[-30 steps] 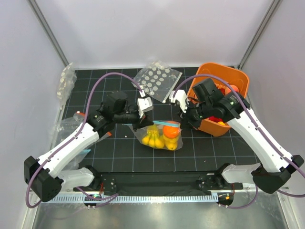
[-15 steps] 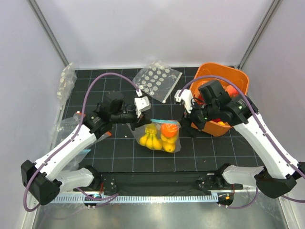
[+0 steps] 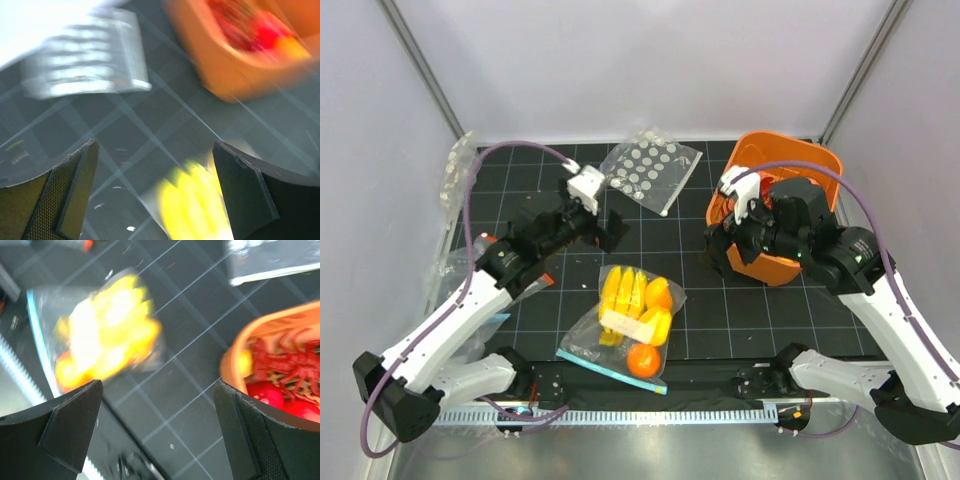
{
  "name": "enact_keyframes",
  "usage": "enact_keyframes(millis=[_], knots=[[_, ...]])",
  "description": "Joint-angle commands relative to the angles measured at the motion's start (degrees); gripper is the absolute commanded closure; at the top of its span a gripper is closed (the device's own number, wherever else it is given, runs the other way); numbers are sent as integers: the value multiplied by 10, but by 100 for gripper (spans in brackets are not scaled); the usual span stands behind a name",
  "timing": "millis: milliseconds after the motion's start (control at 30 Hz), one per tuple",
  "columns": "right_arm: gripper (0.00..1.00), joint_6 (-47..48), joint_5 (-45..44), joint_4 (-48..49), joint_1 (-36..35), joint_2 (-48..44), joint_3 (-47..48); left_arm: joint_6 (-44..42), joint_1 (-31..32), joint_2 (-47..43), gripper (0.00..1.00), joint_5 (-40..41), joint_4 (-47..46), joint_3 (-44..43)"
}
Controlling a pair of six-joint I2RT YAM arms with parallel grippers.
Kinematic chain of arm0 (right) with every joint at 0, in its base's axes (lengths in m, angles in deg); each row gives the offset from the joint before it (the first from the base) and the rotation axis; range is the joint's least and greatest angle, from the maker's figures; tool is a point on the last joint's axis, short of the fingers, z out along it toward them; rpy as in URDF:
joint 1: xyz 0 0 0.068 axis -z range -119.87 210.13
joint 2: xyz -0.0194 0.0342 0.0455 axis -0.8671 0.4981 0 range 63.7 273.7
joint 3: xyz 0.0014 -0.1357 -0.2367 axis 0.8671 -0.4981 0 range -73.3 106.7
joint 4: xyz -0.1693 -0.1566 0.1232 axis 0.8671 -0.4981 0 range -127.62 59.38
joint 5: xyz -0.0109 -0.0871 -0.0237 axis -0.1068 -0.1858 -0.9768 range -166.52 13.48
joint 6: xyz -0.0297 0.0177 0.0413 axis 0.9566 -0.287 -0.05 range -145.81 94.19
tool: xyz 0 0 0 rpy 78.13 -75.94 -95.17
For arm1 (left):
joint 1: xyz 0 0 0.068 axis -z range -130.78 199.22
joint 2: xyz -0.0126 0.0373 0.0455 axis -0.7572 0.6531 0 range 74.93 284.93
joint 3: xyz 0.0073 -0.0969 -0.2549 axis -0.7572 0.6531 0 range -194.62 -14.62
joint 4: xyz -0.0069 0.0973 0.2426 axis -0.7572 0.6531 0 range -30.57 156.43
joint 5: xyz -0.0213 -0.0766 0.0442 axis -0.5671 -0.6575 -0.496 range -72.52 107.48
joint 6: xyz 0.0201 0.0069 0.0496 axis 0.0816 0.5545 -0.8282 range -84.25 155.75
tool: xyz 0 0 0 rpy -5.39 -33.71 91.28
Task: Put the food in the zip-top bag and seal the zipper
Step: Place the zipper food storage bag at the center of the board, then reset both arms
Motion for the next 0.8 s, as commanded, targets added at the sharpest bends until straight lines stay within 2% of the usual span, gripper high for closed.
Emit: enact_keyframes(millis=[0, 67, 100, 133, 167, 200, 267, 367, 467, 767], knots=[[0, -123, -166, 137, 1, -10, 2, 134, -2, -44, 0, 332, -99, -30], [0, -226, -241, 179, 1, -4, 11, 190, -1, -57, 0, 460, -91, -56], [0, -252, -272, 185, 2, 5, 23, 270, -2, -60, 0, 513, -56, -72], [0, -264, -298, 188, 0, 11, 52, 294, -1, -62, 0, 592, -40, -105], [0, -282, -311, 192, 2, 17, 67, 298, -2, -63, 0, 593, -24, -121], [0, -298, -323, 194, 1, 24, 81, 262, -2, -61, 0, 576, -24, -139], [1, -314, -343, 203, 1, 26, 110, 226, -2, -56, 0, 496, -41, -159], [0, -292, -324, 247, 1, 21, 118, 239, -3, -64, 0, 461, -87, -158], [0, -284, -345, 259, 1, 26, 136, 257, -2, -65, 0, 459, -108, -164], [0, -271, -349, 260, 1, 28, 154, 220, -2, -45, 0, 437, -115, -174]])
